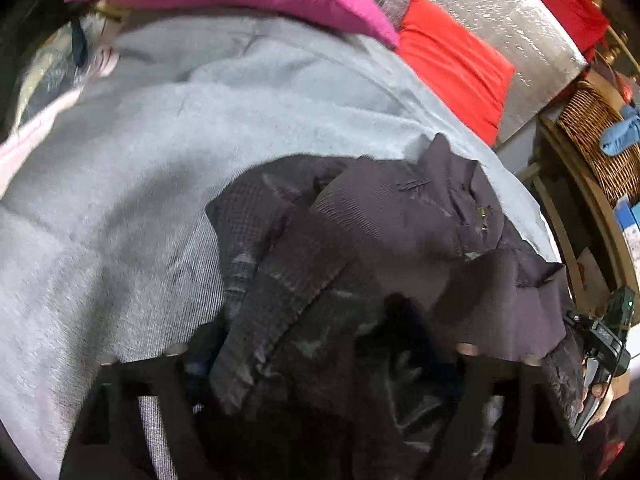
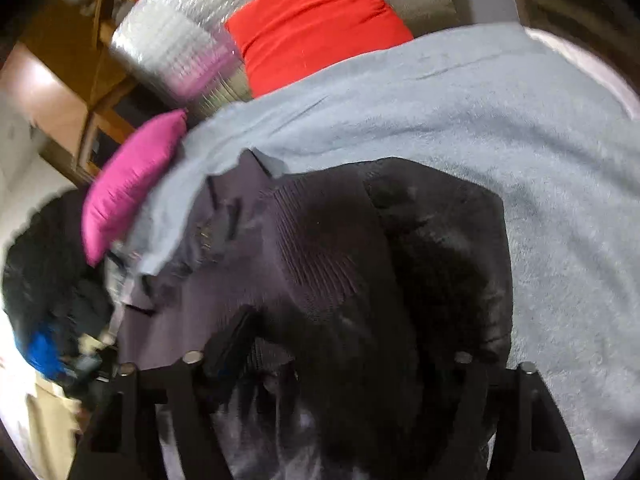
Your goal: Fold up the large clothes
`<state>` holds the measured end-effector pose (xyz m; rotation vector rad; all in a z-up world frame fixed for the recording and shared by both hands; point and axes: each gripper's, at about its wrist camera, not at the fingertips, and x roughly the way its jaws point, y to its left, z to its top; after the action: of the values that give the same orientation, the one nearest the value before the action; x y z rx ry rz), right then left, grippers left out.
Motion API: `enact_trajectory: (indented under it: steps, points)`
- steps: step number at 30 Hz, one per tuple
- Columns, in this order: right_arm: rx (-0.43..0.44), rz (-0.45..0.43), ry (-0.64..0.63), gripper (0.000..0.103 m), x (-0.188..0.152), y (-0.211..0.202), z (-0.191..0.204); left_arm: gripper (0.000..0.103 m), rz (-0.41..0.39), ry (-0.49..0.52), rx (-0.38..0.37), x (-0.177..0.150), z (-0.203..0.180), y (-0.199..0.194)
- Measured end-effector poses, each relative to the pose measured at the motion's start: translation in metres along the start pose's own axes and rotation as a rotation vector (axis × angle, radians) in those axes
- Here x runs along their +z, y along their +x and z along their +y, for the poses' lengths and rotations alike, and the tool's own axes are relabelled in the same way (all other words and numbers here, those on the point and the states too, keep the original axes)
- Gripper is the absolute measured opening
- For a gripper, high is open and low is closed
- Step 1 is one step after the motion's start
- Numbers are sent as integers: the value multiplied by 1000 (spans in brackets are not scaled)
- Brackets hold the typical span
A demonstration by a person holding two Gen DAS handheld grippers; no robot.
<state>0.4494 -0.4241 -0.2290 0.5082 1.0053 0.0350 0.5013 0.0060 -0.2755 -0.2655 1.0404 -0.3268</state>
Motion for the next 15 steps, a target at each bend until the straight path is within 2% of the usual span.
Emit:
enact_trajectory:
  steps: [2,4,6,10,13,14,15]
  points:
    - [-32,-36,-50,33,1,-8,10,55,-17,30,20,-1,-5,-4]
    - [-41,-88,-92,25,5,-21,18,47,-30,46,30,0,-8,-8]
    - [-35,-144,-113,22,8,-35,23,41,-47,63,31,1,-12,-15]
    - [-42,-236,-167,20,13,-57,38,40,-64,106,41,6,-17,-29]
    - [-67,-252,-210,20,14,-55,44,51,-6,150,105,5,-20,-21]
    - [-82,-235,-214,20,14,-48,43,58,27,157,148,4,-18,-14]
    - [-96,-208,-207,20,15,-38,39,59,32,157,169,3,-17,-10]
